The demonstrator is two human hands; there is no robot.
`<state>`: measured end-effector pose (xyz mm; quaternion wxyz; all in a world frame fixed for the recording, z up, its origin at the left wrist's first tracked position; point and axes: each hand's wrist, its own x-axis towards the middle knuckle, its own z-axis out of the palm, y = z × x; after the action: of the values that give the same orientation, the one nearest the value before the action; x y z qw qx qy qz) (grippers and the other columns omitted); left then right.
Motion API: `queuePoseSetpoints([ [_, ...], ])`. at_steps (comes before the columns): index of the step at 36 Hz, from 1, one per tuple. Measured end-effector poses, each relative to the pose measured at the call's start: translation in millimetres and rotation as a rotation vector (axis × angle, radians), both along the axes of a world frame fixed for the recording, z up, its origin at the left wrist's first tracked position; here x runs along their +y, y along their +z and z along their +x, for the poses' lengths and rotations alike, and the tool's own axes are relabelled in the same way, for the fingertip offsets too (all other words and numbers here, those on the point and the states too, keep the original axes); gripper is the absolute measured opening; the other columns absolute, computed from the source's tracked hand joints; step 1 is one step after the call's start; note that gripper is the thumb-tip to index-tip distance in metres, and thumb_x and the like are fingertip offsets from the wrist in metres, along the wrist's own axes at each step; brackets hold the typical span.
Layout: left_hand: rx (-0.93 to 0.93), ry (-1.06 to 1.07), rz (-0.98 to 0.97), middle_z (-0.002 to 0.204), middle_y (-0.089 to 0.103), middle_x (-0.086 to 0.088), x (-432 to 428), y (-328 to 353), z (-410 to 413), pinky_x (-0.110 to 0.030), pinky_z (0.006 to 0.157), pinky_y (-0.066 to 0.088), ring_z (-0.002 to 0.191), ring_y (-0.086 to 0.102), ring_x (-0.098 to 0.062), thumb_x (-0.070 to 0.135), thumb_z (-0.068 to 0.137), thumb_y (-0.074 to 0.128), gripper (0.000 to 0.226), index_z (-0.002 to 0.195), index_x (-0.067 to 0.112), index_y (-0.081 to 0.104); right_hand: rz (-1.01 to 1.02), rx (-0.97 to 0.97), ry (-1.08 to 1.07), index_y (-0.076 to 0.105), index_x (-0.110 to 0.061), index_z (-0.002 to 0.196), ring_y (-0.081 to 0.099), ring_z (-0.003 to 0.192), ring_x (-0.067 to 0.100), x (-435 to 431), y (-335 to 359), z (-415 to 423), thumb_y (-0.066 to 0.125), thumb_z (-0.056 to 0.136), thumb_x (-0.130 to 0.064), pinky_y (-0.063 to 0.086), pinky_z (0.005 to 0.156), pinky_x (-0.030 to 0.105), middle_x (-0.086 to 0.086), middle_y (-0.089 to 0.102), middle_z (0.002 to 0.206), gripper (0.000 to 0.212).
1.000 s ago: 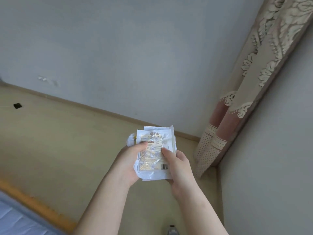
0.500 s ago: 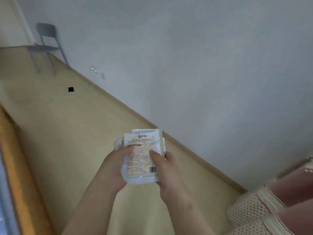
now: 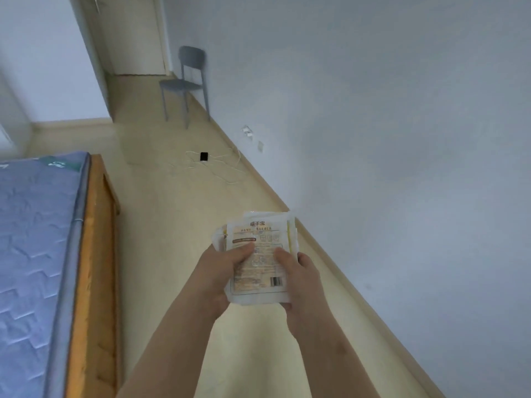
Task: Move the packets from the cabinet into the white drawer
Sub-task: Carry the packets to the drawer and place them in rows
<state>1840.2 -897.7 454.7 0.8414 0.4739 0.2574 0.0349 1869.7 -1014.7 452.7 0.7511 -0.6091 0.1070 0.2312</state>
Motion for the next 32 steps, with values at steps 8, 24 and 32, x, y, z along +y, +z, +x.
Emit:
queuePoseSetpoints([
  [8, 0.078, 0.182, 0.016, 0.085, 0.074, -0.013, 97.5, -20.5, 92.8, -0.037, 0.058, 0.058, 0.074, 0.072, -0.028, 0.003, 0.089, 0.057, 0.012, 0.096, 0.008, 0.066, -0.036, 0.058, 0.182, 0.057, -0.007, 0.101, 0.066, 0.087, 0.027, 102.8, -21.2, 114.0, 0.053, 0.094, -0.022, 0.054, 0.074, 0.037, 0.014, 0.069, 0.102, 0.017],
  [24, 0.094, 0.387, 0.0, 0.092, 0.074, -0.014, 275.9, -1.2, 344.1, -0.045, 0.08, 0.054, 0.086, 0.07, -0.03, 0.003, 0.09, 0.057, 0.012, 0.094, 0.008, 0.067, -0.046, 0.043, 0.427, 0.058, -0.006, 0.103, 0.061, 0.082, 0.023, 289.1, -14.7, 398.7, 0.048, 0.096, -0.026, 0.05, 0.067, 0.031, 0.012, 0.067, 0.098, 0.023],
  [32, 0.13, 0.48, -0.024, 0.084, 0.074, -0.013, 402.2, -17.6, 433.2, -0.042, 0.072, 0.055, 0.081, 0.07, -0.03, 0.003, 0.09, 0.058, 0.01, 0.094, 0.007, 0.066, -0.109, 0.023, 0.539, 0.055, 0.004, 0.111, 0.059, 0.081, 0.025, 424.2, -41.9, 500.9, 0.052, 0.092, -0.027, 0.047, 0.068, 0.033, 0.02, 0.064, 0.102, 0.036],
])
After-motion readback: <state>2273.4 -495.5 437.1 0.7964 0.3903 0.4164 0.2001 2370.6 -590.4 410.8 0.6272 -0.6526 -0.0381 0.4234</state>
